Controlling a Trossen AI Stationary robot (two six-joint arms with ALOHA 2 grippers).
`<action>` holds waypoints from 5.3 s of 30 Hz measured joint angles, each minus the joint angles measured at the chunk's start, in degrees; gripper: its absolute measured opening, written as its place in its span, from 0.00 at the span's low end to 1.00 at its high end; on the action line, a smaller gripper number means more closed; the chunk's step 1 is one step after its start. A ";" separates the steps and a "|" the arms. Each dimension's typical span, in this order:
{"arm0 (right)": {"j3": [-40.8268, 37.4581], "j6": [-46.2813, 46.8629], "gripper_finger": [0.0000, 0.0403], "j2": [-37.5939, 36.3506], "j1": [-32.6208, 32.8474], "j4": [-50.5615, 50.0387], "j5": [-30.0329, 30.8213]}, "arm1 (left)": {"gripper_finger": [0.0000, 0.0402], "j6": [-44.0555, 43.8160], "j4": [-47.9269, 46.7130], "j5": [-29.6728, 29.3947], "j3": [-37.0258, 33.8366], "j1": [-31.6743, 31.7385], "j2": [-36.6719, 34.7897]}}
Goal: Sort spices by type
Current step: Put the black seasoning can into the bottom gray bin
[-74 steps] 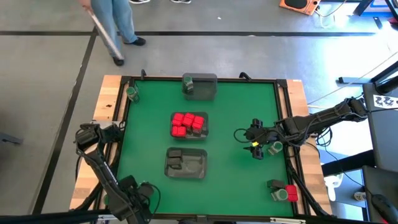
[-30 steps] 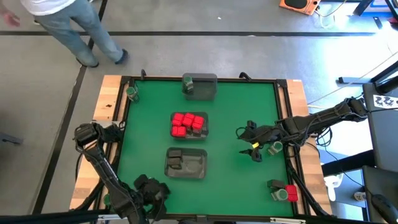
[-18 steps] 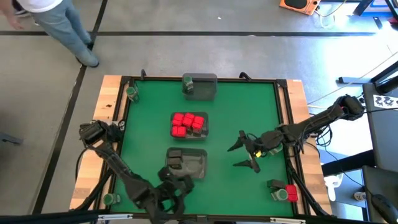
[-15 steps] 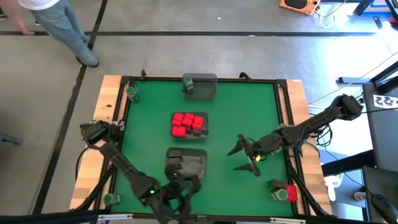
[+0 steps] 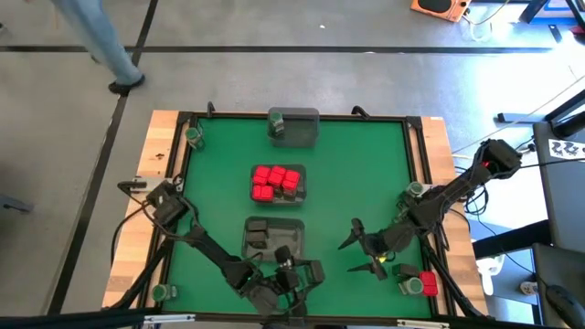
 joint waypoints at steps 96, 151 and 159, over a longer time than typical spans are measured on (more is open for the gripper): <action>6.79 4.60 0.79 30.76 7.51 26.96 9.21 | 0.81 -16.22 -11.89 8.15 0.05 -2.65 0.02; 18.13 12.15 0.79 30.79 6.36 9.17 30.19 | 0.81 -25.99 -18.56 10.71 0.07 -4.25 -0.20; 20.74 12.64 0.79 34.69 3.95 5.72 29.12 | 0.81 -26.19 -18.49 10.71 0.07 -4.19 -0.26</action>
